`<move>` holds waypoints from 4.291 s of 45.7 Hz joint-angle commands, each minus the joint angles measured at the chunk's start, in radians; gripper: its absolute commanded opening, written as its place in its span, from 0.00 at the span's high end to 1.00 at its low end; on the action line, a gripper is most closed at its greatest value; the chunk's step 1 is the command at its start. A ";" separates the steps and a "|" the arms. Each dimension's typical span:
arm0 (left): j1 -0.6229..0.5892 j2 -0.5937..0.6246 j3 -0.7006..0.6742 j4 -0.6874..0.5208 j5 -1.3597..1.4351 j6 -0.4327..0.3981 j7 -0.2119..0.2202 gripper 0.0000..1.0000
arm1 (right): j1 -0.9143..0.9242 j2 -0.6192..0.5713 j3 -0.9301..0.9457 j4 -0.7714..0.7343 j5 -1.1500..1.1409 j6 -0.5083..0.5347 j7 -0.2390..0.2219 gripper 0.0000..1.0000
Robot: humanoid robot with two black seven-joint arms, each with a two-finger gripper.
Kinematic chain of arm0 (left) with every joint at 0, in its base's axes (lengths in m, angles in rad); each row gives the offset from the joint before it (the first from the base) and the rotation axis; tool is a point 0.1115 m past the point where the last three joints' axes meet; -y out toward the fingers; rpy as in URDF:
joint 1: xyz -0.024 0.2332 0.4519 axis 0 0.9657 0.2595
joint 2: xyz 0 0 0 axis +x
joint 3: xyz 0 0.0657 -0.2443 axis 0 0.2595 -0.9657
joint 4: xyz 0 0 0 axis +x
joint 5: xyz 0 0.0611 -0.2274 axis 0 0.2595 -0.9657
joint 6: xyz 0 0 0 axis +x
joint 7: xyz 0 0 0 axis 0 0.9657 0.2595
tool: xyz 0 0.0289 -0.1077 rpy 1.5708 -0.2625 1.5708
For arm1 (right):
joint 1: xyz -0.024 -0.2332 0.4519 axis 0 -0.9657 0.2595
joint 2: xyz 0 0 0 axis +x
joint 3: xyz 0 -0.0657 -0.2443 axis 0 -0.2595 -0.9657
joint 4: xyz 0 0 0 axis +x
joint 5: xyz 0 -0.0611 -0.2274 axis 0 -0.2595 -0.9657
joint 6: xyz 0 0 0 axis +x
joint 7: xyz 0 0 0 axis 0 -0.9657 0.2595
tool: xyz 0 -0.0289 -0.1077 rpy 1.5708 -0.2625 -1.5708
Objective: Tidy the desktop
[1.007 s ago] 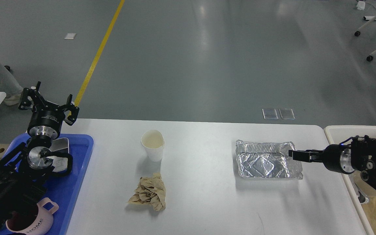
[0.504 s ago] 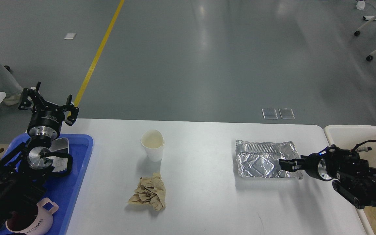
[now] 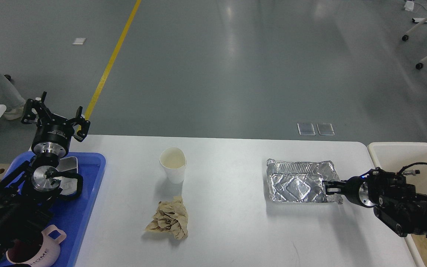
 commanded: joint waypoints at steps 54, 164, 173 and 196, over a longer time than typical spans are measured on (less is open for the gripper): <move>-0.003 0.054 0.001 -0.003 0.000 0.005 0.005 0.03 | 0.227 -0.587 0.043 0.948 0.299 0.190 -0.027 1.00; 0.022 1.057 0.524 -0.984 0.830 0.430 0.322 0.06 | 0.195 -0.310 -0.080 0.937 0.388 0.088 -0.203 1.00; 0.019 1.139 0.523 -1.030 1.000 0.233 0.361 0.06 | 0.195 -0.310 -0.079 0.937 0.388 0.088 -0.203 1.00; -0.004 1.208 0.520 -1.023 1.312 0.063 0.259 0.04 | 0.192 -0.294 -0.076 0.934 0.383 0.087 -0.203 1.00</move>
